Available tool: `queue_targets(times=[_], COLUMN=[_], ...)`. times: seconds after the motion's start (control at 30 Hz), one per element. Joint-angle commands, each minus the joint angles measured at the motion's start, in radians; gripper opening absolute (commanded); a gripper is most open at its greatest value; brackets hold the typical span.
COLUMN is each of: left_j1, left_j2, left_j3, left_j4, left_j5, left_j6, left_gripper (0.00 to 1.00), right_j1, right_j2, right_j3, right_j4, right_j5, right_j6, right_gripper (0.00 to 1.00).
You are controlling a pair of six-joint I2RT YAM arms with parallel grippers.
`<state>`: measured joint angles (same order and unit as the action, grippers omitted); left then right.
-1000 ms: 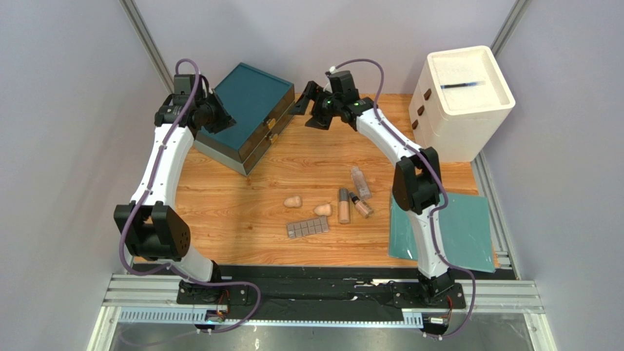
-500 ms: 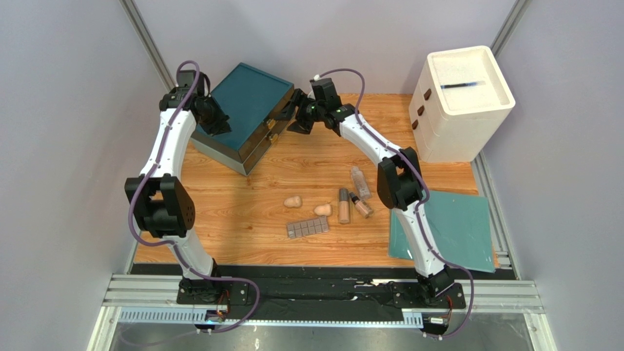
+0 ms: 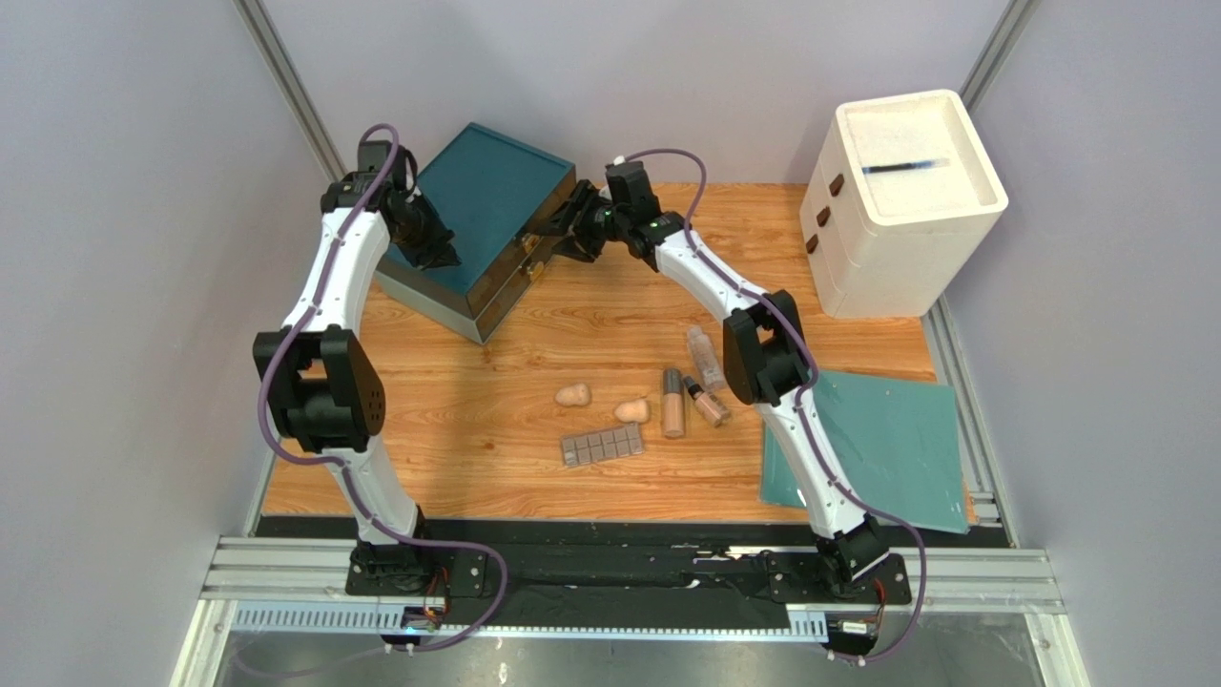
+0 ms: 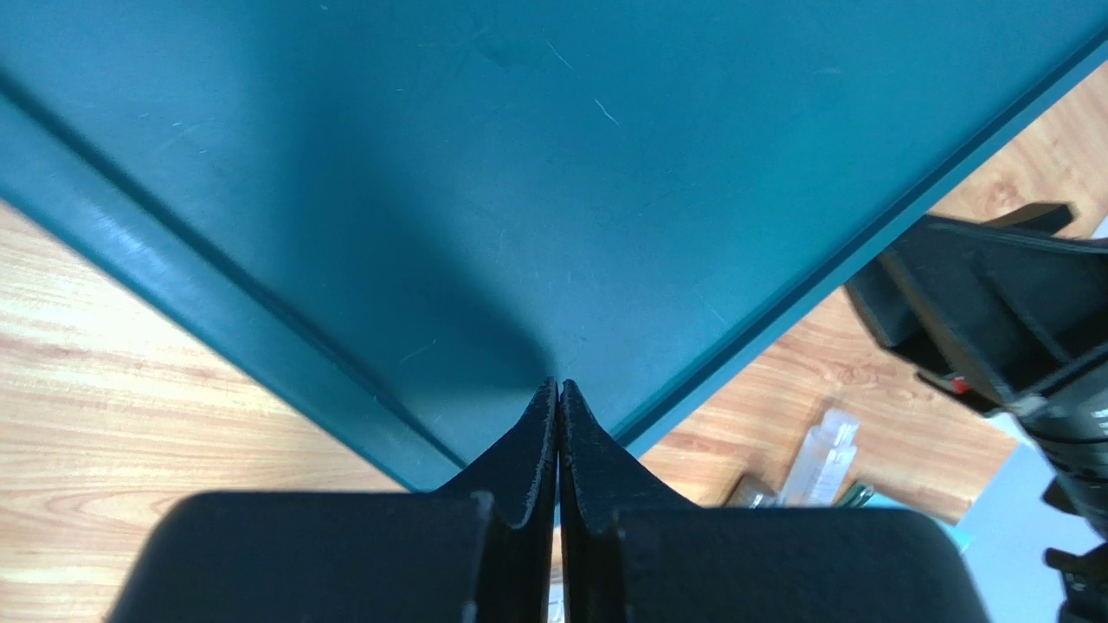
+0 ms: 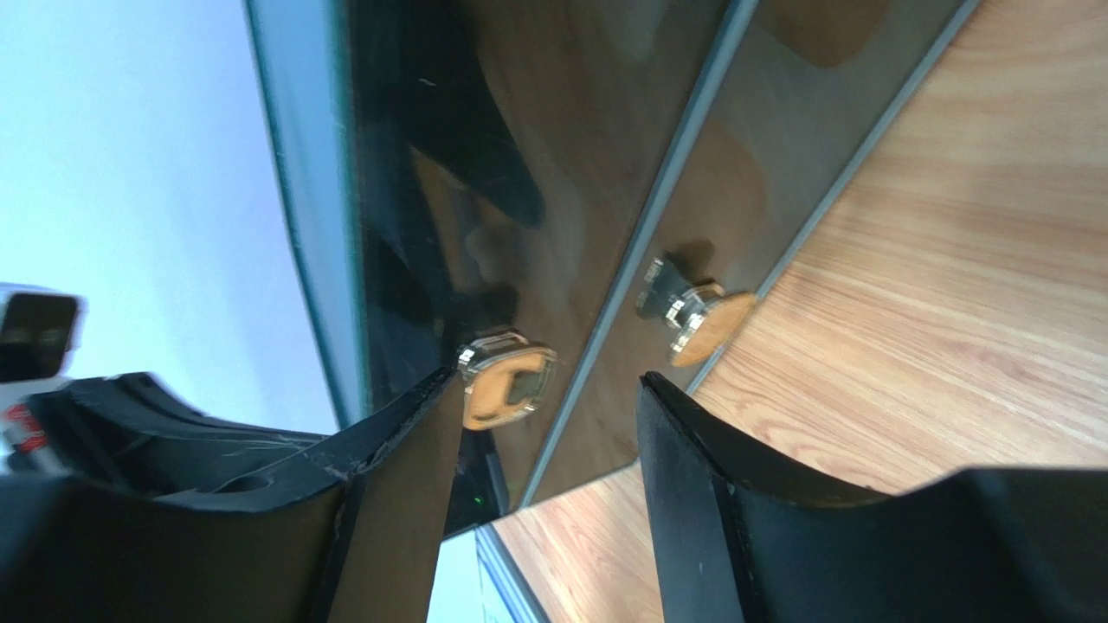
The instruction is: Organize the makeup
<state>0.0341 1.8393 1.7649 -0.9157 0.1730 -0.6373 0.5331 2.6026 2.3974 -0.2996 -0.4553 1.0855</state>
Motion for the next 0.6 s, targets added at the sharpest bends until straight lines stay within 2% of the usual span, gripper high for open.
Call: queue_targets(times=[0.0, 0.13, 0.27, 0.53, 0.57], left_j1=[0.004, 0.006, 0.006, 0.006, 0.004], left_j2=[0.023, 0.046, 0.051, 0.058, 0.058], left_j3=[0.039, 0.028, 0.010, 0.019, 0.025], left_j4=[-0.012, -0.029, -0.031, -0.034, -0.035], left_j5=[0.054, 0.094, 0.106, 0.112, 0.112], left_j6=[0.037, 0.051, 0.053, 0.060, 0.062], left_gripper=[0.00, 0.00, 0.00, 0.00, 0.00], right_j1=[0.001, 0.004, 0.010, 0.034, 0.036], right_j2=[0.028, 0.060, 0.082, 0.094, 0.099], right_j3=[0.075, 0.107, 0.126, 0.111, 0.120], right_j4=[0.089, 0.142, 0.100, 0.010, -0.004], right_j5=[-0.016, -0.057, -0.049, -0.022, -0.017], right_j6=[0.050, 0.083, 0.070, -0.007, -0.015], right_gripper=[0.57, 0.57, 0.55, 0.38, 0.33])
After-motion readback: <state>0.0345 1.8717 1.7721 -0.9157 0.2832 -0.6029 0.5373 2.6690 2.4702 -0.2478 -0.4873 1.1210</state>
